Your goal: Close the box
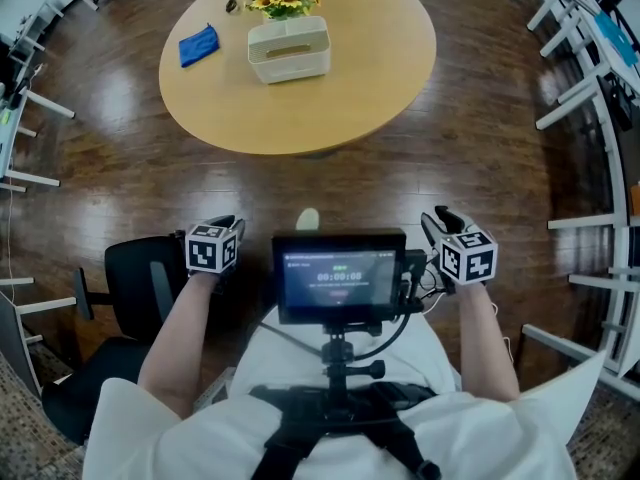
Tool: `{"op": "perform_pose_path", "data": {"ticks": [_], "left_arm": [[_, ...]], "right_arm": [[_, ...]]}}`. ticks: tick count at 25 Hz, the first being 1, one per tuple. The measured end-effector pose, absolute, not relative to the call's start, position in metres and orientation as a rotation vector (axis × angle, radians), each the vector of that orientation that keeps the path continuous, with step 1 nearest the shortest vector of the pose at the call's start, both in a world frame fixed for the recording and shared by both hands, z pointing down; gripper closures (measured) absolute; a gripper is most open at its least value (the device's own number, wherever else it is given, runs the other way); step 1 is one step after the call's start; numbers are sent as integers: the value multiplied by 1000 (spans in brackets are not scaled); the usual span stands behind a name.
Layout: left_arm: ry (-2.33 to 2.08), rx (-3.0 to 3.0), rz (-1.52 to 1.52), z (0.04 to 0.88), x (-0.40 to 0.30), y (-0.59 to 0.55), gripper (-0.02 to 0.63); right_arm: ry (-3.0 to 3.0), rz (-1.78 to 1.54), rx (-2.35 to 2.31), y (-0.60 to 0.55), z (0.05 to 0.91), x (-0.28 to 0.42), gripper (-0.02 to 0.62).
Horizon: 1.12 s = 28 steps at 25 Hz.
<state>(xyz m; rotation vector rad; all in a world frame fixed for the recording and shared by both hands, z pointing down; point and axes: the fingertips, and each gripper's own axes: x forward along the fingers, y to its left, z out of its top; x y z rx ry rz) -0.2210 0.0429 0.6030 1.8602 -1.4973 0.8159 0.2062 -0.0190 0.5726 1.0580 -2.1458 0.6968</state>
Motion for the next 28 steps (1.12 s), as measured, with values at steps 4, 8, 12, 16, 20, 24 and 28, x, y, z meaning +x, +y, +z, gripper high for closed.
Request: {"op": "perform_pose_path", "data": {"ticks": [4, 8, 12, 16, 20, 24, 28], "left_arm": [[-1498, 1863, 810, 601, -220, 42, 512], [-1500, 1866, 810, 600, -221, 40, 512], [-1504, 1873, 807, 595, -221, 37, 513], [-1510, 1871, 815, 593, -221, 37, 512], [-1518, 1859, 817, 593, -225, 40, 512], [-1524, 1855, 817, 592, -228, 40, 512], [-1528, 1852, 813, 590, -229, 39, 512]], "right_arm": [[-2143, 690, 1054, -19, 573, 206, 449], [-2140, 681, 1057, -20, 571, 205, 451], [-2134, 683, 1056, -20, 572, 207, 451], [-2140, 685, 1052, -21, 573, 205, 451], [-2147, 683, 1048, -24, 572, 202, 451], [-2153, 681, 1044, -26, 570, 200, 451], [-2148, 681, 1042, -26, 569, 200, 451]]}}
